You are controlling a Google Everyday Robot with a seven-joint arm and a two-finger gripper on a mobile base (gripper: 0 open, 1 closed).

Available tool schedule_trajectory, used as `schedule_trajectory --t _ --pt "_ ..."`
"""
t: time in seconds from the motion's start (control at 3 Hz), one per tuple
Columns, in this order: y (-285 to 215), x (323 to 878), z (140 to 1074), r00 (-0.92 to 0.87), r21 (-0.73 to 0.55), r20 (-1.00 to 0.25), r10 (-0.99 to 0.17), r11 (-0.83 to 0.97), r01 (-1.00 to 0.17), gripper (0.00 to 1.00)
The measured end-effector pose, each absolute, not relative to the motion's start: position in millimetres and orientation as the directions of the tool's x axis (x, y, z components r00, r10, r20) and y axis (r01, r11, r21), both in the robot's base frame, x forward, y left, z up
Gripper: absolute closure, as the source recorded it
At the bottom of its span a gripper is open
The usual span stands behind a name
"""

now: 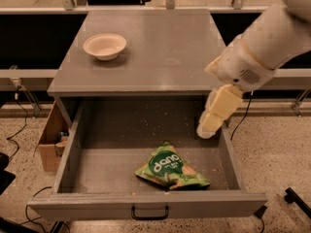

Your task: Place green rice chip bag into top drawer

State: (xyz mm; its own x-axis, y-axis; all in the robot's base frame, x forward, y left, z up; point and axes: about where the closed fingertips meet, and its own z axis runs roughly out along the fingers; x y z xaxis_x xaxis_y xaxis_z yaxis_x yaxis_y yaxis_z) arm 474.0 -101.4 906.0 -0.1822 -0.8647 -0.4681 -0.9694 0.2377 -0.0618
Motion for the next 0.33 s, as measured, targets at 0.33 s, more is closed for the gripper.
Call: schedule_trajectory --t 0.33 --pt "-140.1 437.1 970.1 -0.162 -0.171 -0.581 -0.798 0.314 -0.934 0.00"
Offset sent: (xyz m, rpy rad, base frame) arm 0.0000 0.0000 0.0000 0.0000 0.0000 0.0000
